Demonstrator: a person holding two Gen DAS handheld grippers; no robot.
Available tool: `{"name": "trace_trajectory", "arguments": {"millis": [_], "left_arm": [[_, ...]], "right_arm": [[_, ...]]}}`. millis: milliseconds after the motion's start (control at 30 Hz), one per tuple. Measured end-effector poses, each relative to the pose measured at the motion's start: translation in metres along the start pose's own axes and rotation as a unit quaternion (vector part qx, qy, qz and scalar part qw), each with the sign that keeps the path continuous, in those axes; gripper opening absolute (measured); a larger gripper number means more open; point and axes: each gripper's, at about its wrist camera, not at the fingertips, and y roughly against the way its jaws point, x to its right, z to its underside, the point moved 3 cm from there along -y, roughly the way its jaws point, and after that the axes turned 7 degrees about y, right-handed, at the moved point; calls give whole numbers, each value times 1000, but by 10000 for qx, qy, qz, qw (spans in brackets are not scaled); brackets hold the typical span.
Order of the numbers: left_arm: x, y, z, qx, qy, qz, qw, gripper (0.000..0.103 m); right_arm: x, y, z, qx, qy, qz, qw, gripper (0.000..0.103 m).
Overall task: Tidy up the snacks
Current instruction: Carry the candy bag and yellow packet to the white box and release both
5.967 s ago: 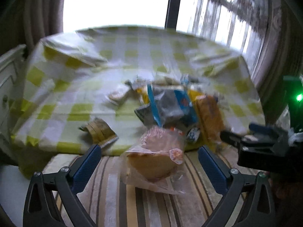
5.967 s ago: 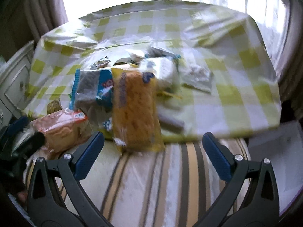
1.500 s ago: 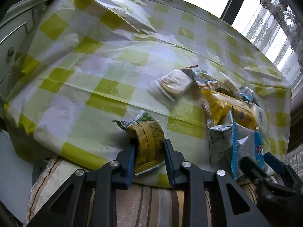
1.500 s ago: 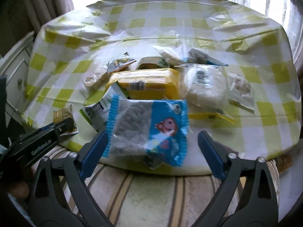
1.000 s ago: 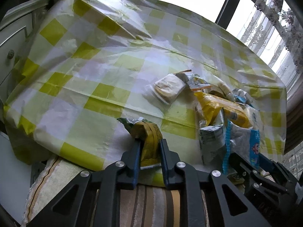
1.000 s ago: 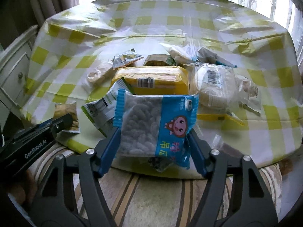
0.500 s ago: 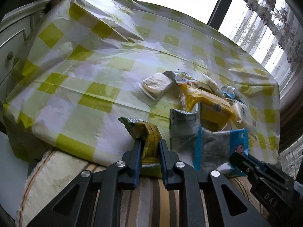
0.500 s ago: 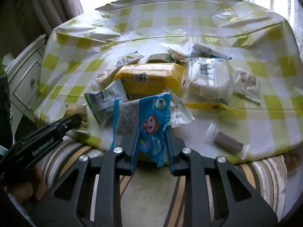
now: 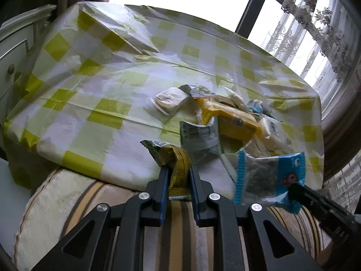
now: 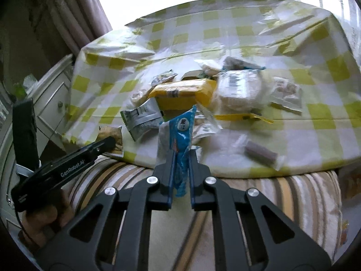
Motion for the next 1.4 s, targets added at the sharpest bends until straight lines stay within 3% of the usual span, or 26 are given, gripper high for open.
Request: {"name": "trace_trajectory", "arguments": {"millis": [333, 633, 900, 1400], "left_arm": [[35, 12, 16, 40, -327, 275, 9991, 18], [94, 18, 40, -74, -871, 785, 9931, 18], [158, 17, 69, -390, -1342, 1399, 9802, 18], [257, 16, 125, -1058, -2101, 2272, 9450, 19]], "right_arm": [[40, 46, 19, 232, -379, 208, 9988, 13], [87, 88, 46, 321, -801, 500, 9950, 12], [131, 118, 70, 398, -1198, 883, 9881, 12], [202, 154, 122, 332, -2048, 1609, 9649, 12]]}}
